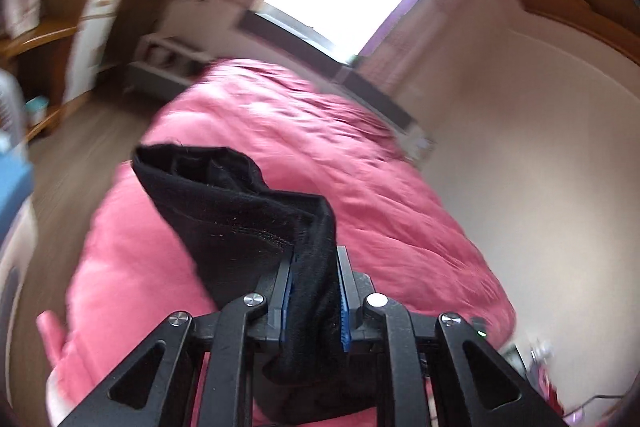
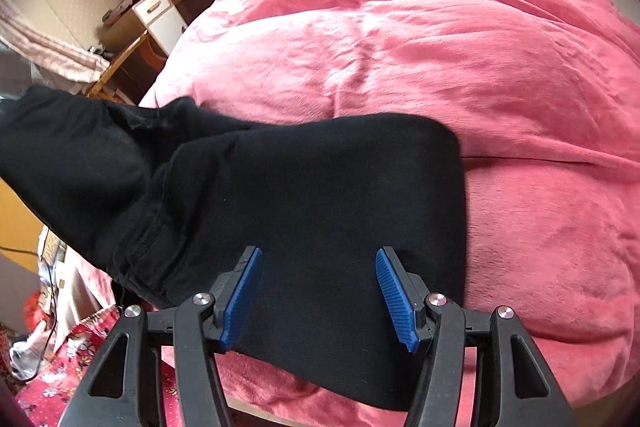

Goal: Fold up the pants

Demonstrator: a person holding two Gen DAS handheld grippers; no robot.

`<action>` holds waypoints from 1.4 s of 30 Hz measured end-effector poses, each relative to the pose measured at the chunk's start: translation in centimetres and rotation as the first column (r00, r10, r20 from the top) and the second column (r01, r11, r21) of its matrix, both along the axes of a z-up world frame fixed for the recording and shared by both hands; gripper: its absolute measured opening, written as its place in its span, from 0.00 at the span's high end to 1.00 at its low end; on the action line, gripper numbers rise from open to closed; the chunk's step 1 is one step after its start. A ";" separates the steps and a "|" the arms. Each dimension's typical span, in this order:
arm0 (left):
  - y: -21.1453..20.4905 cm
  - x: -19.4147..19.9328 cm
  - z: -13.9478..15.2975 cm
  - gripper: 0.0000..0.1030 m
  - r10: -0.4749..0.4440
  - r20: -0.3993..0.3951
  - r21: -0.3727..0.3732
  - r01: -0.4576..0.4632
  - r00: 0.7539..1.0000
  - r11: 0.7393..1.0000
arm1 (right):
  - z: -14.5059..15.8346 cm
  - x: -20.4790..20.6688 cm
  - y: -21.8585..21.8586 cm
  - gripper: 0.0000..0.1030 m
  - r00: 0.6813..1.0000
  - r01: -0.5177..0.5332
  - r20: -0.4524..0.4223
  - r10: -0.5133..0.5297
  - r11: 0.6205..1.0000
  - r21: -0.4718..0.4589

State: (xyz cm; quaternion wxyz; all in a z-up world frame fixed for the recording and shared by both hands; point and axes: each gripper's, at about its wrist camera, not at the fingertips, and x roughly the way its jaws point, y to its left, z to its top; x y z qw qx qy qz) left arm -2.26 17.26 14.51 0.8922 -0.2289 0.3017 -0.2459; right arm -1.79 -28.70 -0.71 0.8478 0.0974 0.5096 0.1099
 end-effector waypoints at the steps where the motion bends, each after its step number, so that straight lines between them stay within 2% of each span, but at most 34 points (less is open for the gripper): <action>1: -1.6 0.2 0.5 0.84 -0.039 0.010 0.006 0.039 0.999 0.999 | 0.2 -0.2 -0.6 0.42 1.000 0.013 0.001 -0.013 1.000 0.006; 4: -6.7 0.8 1.3 0.84 -0.168 0.025 0.035 0.167 0.986 0.985 | 0.8 -0.9 -2.6 0.42 0.998 0.067 0.016 -0.067 0.998 0.019; 7: -11.6 1.1 0.9 0.84 -0.284 0.025 0.065 0.282 0.958 0.957 | 1.3 -1.2 -4.8 0.42 0.991 0.131 0.026 -0.133 0.990 0.050; 13: -21.8 1.0 -2.7 0.84 -0.481 -0.016 0.147 0.477 0.877 0.866 | 2.3 -1.9 -8.0 0.42 0.971 0.227 0.050 -0.233 0.968 0.111; 17: -26.9 0.7 -7.4 0.84 -0.536 -0.088 0.218 0.541 0.840 0.812 | 2.3 -2.2 -9.6 0.42 0.958 0.274 0.052 -0.283 0.953 0.126; 21: -29.9 0.5 -11.8 0.85 -0.566 -0.150 0.250 0.585 0.810 0.771 | 1.8 -2.4 -11.1 0.42 0.943 0.323 0.037 -0.332 0.935 0.143; 23: -31.5 -0.4 -13.4 0.85 -0.568 -0.177 0.288 0.594 0.804 0.751 | 1.6 -2.4 -11.4 0.42 0.940 0.334 0.028 -0.341 0.931 0.147; 24: -32.4 -0.8 -14.4 0.83 -0.580 -0.196 0.312 0.611 0.790 0.727 | 1.5 -2.4 -11.4 0.42 0.939 0.335 0.029 -0.342 0.931 0.144; 27: -35.3 -3.1 -16.1 0.78 -0.615 -0.242 0.354 0.659 0.750 0.664 | 1.1 -2.2 -11.1 0.42 0.942 0.329 0.022 -0.335 0.934 0.137; 30: -35.3 -5.5 -15.9 0.67 -0.663 -0.211 0.364 0.687 0.719 0.629 | 1.0 -2.0 -10.4 0.42 0.949 0.309 0.023 -0.314 0.943 0.122; 31: -35.1 -5.8 -15.6 0.67 -0.670 -0.201 0.372 0.689 0.714 0.623 | 1.1 -2.0 -10.1 0.42 0.951 0.302 0.031 -0.306 0.947 0.108; 33: -34.6 -6.3 -14.6 0.67 -0.673 -0.183 0.384 0.683 0.716 0.622 | 1.3 -2.0 -9.5 0.42 0.957 0.283 0.046 -0.288 0.955 0.093; 35: -33.0 -6.2 -13.4 0.67 -0.660 -0.163 0.384 0.663 0.734 0.642 | 1.5 -2.0 -8.8 0.42 0.963 0.254 0.063 -0.261 0.962 0.099; 37: -31.5 -5.8 -12.0 0.67 -0.606 -0.140 0.426 0.600 0.783 0.677 | 1.6 -1.8 -7.9 0.39 0.972 0.212 0.071 -0.223 0.968 0.134; 39: -29.1 -4.9 -11.5 0.67 -0.512 -0.126 0.481 0.504 0.850 0.718 | 1.4 -1.5 -6.8 0.36 0.981 0.167 0.069 -0.180 0.973 0.158; 42: -25.7 -3.5 -11.6 0.67 -0.367 -0.121 0.533 0.373 0.922 0.760 | 0.6 -0.9 -5.1 0.36 0.990 0.122 0.050 -0.133 0.976 0.179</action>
